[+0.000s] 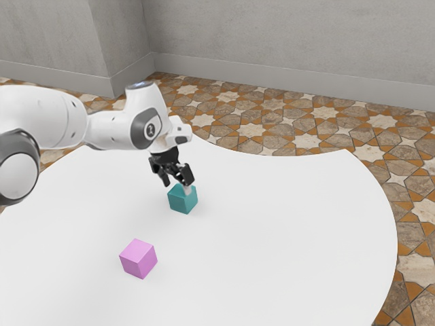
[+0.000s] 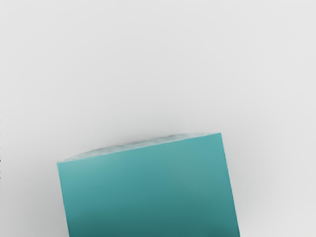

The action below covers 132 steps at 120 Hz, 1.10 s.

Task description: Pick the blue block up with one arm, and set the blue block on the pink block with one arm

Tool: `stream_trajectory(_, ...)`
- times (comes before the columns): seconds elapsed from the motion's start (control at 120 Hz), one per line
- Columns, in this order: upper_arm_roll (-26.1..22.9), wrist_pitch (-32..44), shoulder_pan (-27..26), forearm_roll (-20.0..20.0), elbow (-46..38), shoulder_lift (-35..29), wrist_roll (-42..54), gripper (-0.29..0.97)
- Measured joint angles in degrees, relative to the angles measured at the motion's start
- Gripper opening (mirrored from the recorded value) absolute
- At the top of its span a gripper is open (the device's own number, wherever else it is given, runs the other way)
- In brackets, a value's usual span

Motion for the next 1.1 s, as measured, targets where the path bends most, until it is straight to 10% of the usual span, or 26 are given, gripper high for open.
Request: stream_trajectory(1.1, 0.0, -2.34, -0.03, 1.89, 4.0, 3.41, -6.01, 0.66)
